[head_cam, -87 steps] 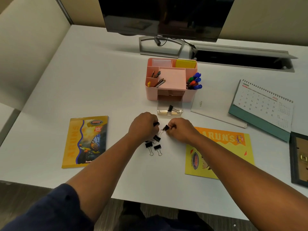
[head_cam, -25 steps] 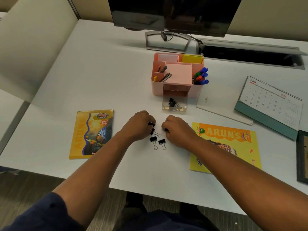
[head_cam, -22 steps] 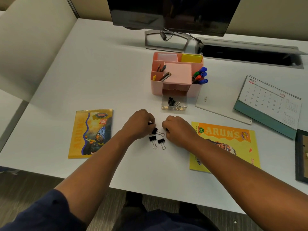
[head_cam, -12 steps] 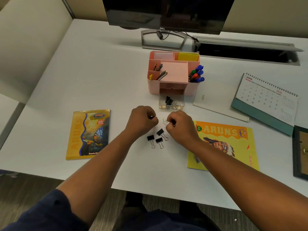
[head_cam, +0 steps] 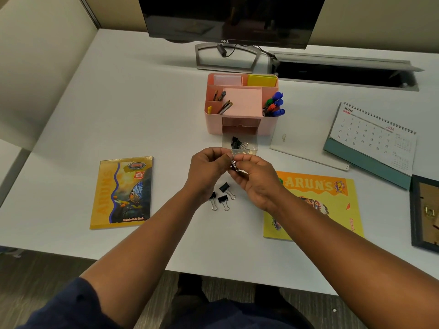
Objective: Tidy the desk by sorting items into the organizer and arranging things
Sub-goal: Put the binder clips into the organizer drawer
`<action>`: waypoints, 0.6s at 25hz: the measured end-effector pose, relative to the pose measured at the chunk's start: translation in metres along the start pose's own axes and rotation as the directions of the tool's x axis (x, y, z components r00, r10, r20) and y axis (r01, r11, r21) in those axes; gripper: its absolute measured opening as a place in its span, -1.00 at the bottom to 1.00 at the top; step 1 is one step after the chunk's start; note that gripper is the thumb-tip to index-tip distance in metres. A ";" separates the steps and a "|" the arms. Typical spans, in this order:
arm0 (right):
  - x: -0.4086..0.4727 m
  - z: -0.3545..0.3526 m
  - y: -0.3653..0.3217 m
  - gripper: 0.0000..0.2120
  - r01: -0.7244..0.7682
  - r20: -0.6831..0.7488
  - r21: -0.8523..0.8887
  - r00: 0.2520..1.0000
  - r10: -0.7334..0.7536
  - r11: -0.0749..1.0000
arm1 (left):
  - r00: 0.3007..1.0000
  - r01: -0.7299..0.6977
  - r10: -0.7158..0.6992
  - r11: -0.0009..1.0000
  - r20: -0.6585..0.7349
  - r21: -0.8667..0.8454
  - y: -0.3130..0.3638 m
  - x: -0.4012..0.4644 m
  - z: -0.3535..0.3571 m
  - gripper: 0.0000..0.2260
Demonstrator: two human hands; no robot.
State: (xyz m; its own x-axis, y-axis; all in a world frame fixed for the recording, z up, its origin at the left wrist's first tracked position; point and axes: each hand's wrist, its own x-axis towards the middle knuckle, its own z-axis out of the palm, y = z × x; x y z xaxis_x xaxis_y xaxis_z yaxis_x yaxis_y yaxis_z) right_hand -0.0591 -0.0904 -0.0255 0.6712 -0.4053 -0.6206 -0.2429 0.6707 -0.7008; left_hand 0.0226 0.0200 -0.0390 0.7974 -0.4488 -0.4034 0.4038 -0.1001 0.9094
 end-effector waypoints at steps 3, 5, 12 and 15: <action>-0.001 -0.001 0.000 -0.79 0.019 0.020 0.003 1.000 -0.019 1.000 | 0.999 -0.045 0.047 0.998 -0.026 0.052 0.002 -0.001 0.004 -0.90; 0.002 -0.002 -0.004 -0.80 0.061 -0.019 -0.021 0.998 -0.061 0.998 | 0.993 -0.114 0.119 0.981 -0.023 0.157 0.006 0.001 0.007 -0.89; 0.038 -0.010 -0.035 -0.83 0.361 0.030 -0.791 0.830 -0.558 0.495 | 0.896 -0.364 0.383 0.341 0.226 0.866 0.011 0.025 0.005 -0.72; 0.056 -0.008 -0.042 -0.79 0.387 0.167 -0.886 0.780 -0.604 0.255 | 0.907 -0.360 0.318 0.238 0.278 0.902 0.004 0.027 0.003 -0.70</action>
State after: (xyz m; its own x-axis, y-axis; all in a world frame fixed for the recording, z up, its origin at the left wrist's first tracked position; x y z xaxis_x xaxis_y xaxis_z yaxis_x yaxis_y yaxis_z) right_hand -0.0174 -0.1460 -0.0339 0.7866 -0.6175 -0.0021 -0.4227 -0.5359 -0.7308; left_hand 0.0445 0.0053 -0.0457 0.7265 -0.6855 -0.0486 -0.5957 -0.6635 0.4527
